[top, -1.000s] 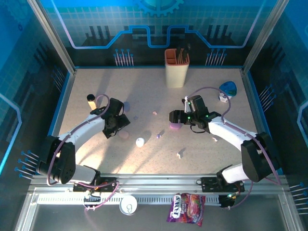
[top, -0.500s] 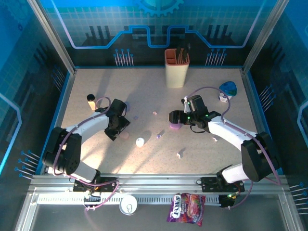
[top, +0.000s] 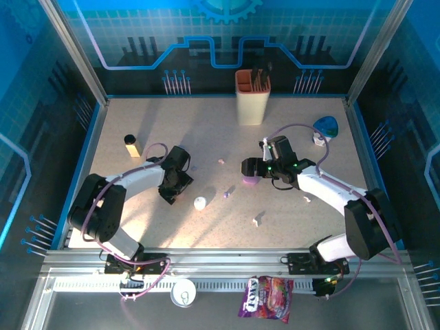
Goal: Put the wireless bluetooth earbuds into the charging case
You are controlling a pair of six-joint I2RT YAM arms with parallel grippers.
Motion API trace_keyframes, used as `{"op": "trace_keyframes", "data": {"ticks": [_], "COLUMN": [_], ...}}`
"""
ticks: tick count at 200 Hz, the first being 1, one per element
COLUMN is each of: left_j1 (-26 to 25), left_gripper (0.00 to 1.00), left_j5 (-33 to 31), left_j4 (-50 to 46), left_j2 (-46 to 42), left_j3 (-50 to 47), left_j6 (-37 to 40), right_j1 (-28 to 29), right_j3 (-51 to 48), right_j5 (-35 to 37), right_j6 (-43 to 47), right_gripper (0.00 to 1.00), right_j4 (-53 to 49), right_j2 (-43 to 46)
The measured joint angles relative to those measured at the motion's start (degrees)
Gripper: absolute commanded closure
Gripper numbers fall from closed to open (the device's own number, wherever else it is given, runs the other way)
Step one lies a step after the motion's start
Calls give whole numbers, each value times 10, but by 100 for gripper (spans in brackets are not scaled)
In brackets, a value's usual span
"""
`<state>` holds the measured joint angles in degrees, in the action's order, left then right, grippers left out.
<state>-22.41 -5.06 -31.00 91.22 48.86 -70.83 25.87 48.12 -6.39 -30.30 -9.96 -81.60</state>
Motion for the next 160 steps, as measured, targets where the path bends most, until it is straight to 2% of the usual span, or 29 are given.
{"op": "trace_keyframes", "data": {"ticks": [54, 104, 131, 160], "left_j1": [1, 0, -10, -18], "left_gripper": [54, 64, 67, 63], "left_j5": [-5, -5, -5, -13], "left_j4": [-16, -18, 11, 59], "left_j2": [1, -6, -13, -31], "left_j3": [-3, -4, -7, -3], "left_j6": [-15, -10, 42, 146], "right_j1": [0, 0, 0, 0], "right_j3": [-4, -5, -5, -5], "right_j5": [7, 13, 13, 3], "right_j6": [4, 4, 4, 3], "right_gripper": [17, 18, 18, 18], "right_j4": [-1, -1, -2, -5], "right_j2": [1, 6, 18, 38]}}
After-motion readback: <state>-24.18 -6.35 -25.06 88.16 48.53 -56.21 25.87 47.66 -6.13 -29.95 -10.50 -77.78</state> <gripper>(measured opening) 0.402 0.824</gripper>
